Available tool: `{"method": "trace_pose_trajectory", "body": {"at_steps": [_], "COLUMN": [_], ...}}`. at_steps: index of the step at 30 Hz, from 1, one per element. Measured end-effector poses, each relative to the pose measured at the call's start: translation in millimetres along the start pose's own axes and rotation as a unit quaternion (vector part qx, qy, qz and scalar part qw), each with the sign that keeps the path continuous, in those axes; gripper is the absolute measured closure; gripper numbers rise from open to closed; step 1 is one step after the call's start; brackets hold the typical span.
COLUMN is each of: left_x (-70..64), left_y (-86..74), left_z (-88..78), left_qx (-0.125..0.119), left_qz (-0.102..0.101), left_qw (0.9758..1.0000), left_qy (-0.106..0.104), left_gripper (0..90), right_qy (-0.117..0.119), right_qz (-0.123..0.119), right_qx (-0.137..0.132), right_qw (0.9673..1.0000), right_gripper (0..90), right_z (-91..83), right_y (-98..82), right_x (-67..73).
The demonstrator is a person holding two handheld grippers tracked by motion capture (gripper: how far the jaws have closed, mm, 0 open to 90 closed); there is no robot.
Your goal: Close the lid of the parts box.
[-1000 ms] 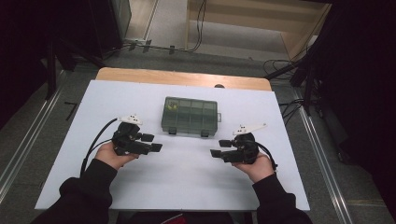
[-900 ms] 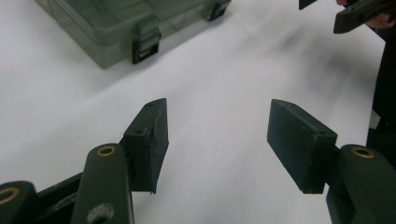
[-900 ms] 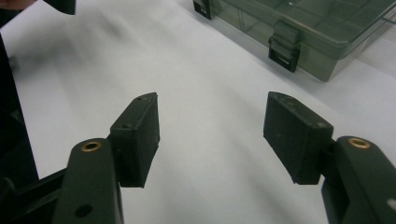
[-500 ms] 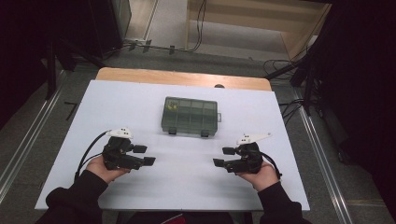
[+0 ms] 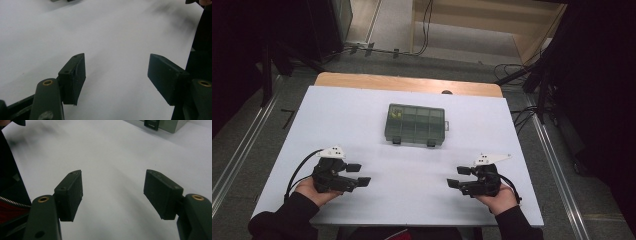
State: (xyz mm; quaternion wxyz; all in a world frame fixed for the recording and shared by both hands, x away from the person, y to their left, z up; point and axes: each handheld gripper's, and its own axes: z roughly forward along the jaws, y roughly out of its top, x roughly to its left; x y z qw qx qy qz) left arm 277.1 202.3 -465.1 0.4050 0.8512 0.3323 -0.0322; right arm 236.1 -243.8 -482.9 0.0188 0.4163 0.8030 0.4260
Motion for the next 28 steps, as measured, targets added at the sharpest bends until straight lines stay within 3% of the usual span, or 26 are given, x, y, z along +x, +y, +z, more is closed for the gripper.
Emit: {"method": "trace_pose_trajectory", "body": {"at_steps": [10,28], "left_x": [1.5,2.7], "left_y": [-2.3,-1.9], "left_z": [2.7,1.8], "left_qx": [0.017,0.015], "left_qz": [0.002,0.000], "left_qw": [0.9998,0.9999], "left_qy": [0.001,0.003], "left_gripper": [31.0,30.9], "right_qy": [-0.007,-0.006], "right_qz": [-0.007,-0.014], "right_qx": [0.000,0.001], "right_qw": [1.0000,0.9999], "right_gripper": [30.1,29.0], "right_z": [1.2,3.5], "right_y": [-6.1,-7.3], "right_x": [-2.0,-0.6]}}
